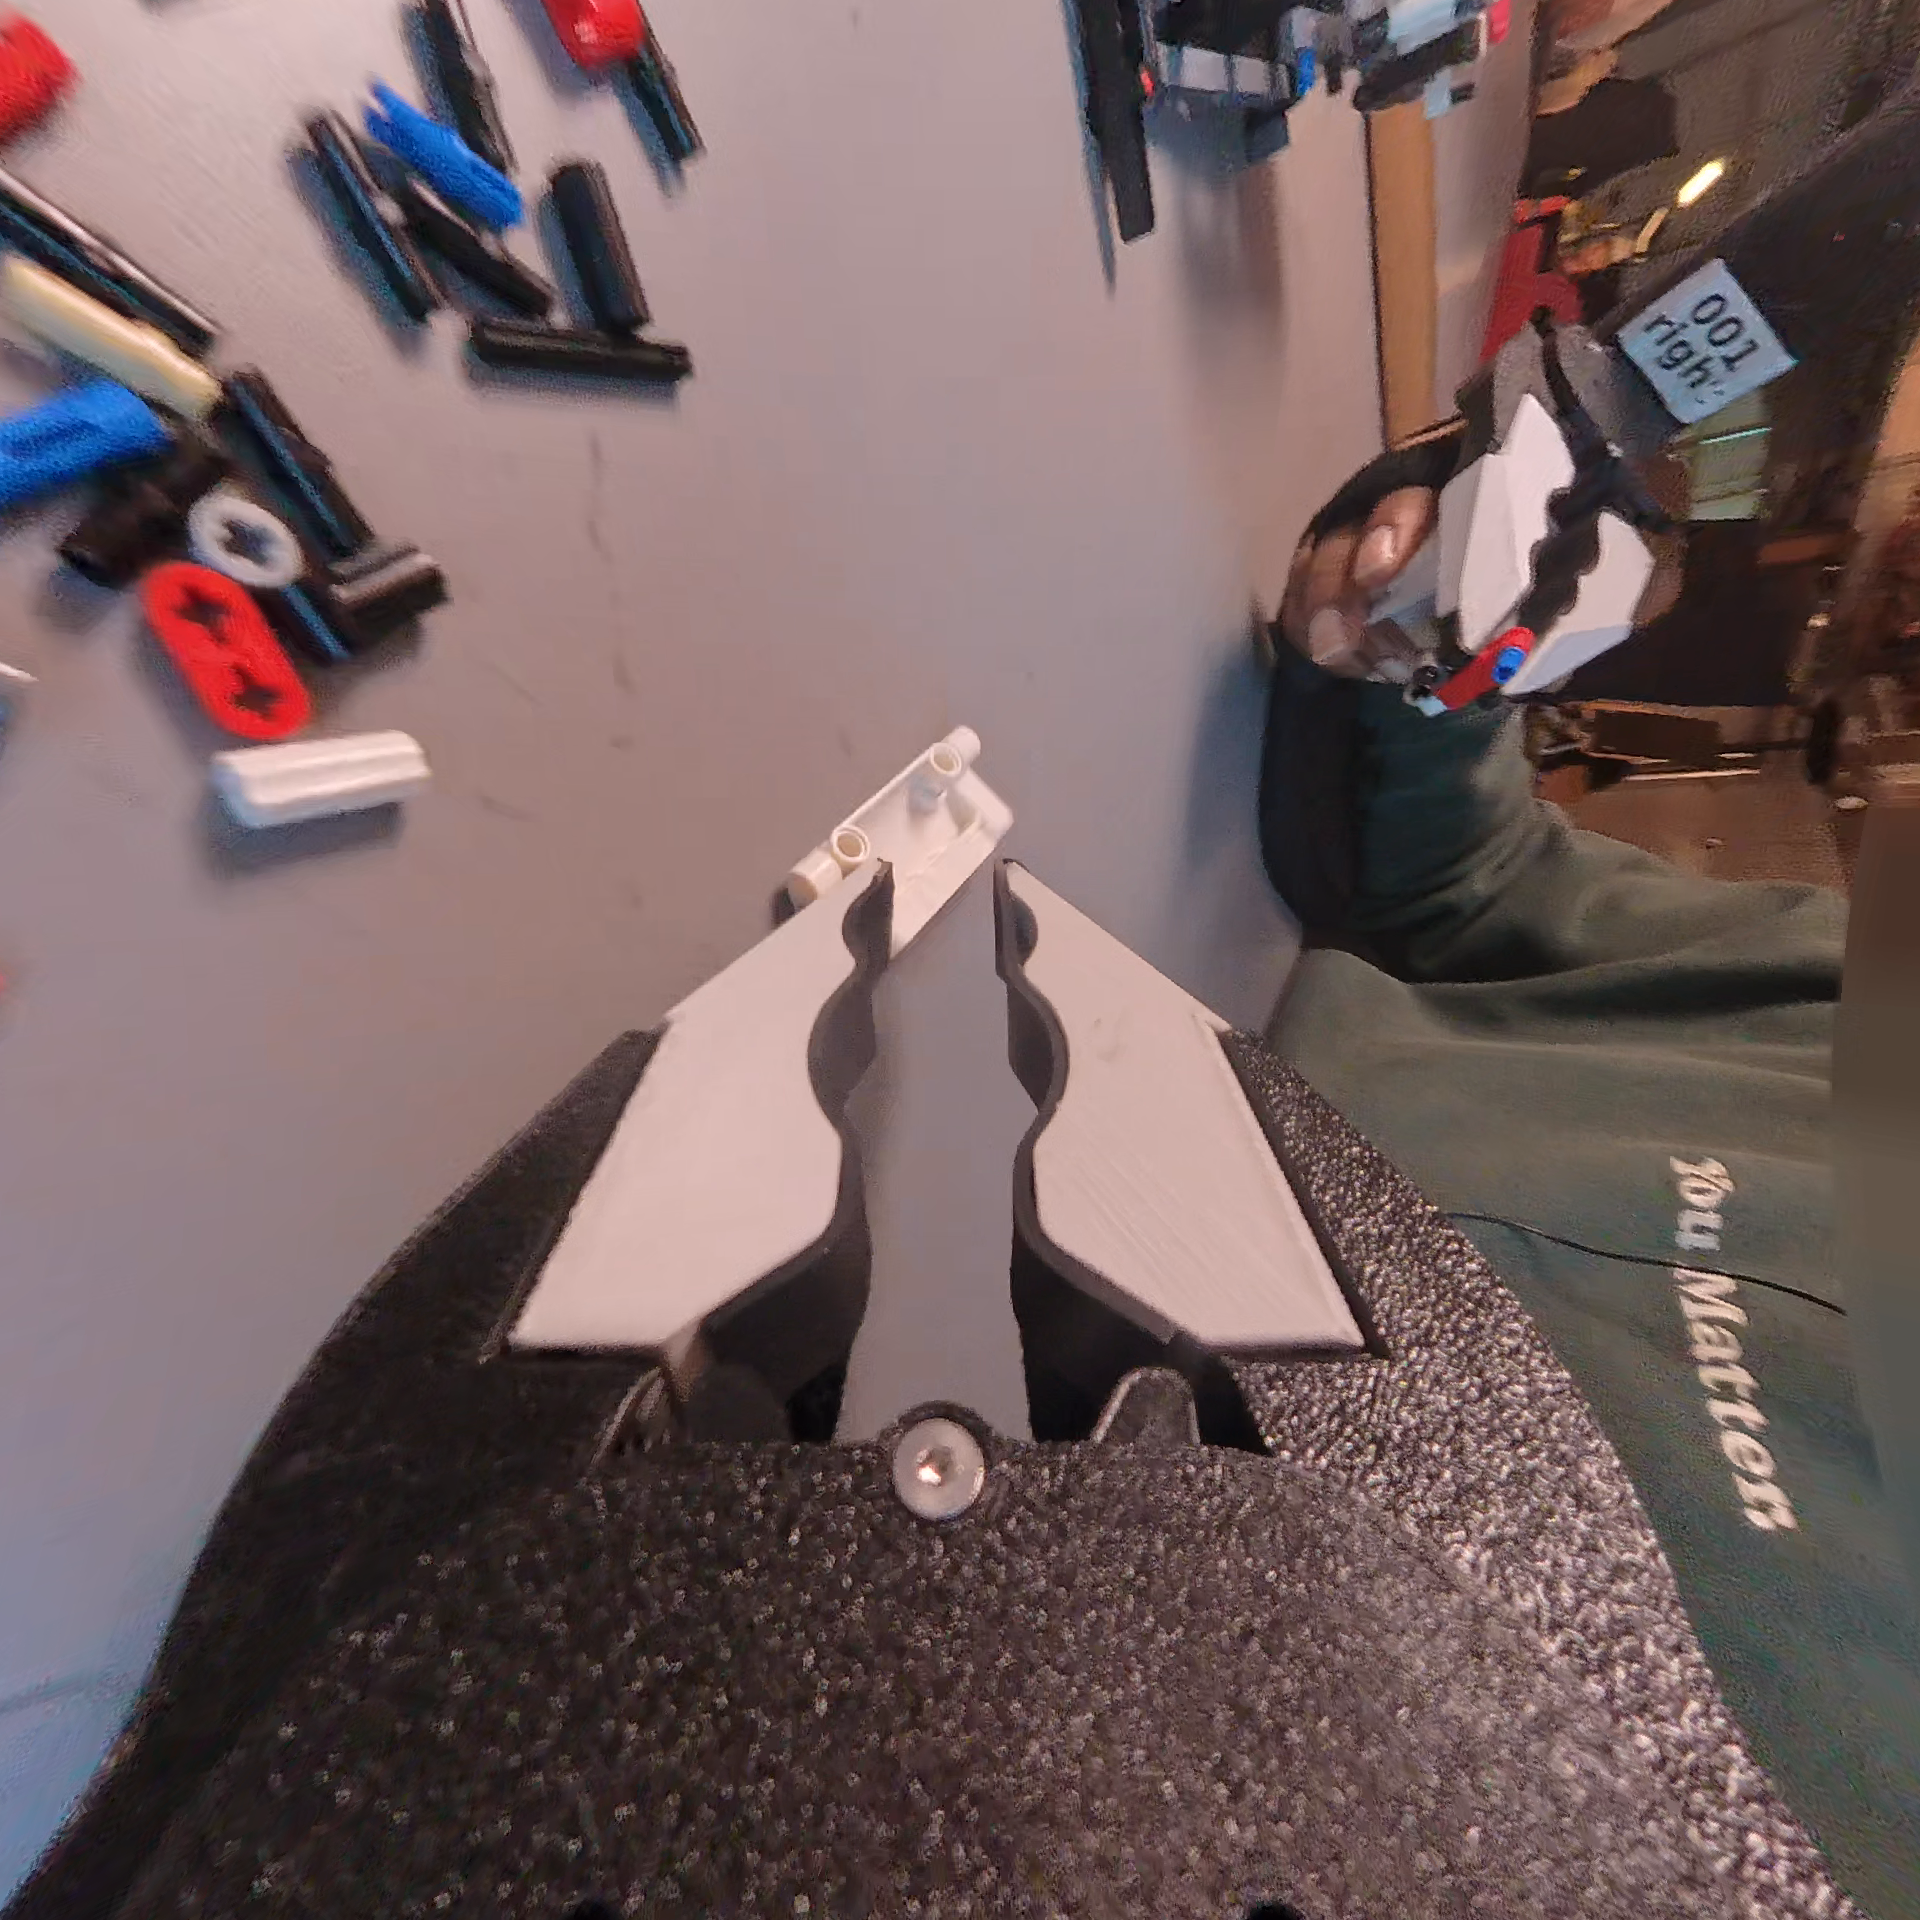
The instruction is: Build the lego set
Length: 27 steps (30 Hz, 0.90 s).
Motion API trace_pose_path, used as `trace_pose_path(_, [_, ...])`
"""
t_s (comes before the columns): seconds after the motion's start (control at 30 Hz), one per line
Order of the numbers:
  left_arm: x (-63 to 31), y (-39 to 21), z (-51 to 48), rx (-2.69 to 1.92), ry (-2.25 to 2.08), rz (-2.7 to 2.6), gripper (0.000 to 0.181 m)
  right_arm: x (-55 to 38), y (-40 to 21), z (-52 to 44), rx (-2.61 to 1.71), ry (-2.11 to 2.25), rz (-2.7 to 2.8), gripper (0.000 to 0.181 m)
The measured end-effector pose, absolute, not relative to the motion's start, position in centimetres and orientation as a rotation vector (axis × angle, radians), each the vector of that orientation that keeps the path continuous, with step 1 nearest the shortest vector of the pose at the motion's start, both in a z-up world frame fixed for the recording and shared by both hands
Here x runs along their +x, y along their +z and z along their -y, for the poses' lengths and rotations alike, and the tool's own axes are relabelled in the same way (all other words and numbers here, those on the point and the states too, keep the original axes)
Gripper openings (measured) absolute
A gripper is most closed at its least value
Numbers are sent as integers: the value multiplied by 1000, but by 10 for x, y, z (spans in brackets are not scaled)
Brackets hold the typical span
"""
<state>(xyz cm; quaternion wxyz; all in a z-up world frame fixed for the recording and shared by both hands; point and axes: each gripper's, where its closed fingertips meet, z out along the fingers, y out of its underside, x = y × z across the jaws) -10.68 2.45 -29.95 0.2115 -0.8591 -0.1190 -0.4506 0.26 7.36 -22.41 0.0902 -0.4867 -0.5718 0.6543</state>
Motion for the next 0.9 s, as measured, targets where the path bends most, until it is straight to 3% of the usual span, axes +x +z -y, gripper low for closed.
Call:
trace_pose_path(0.37, [-149,-307,-21,-2400,-44,-598,25,4,-228,-71,-1443,1941,1729,8])
trace_pose_path(0.47, [-154,-312,-20,-2350,157,-858,34,3,-229,-69,-1441,1936,1739,8])
trace_pose_path(0.7, [-153,-313,-26,-2348,125,-1126,44,4,-227,-71,-1435,1929,1733,8])
trace_pose_path(0.9, [-147,-319,-21,-2547,-335,-1082,14,4,-230,-69,-1438,1923,1753,8])
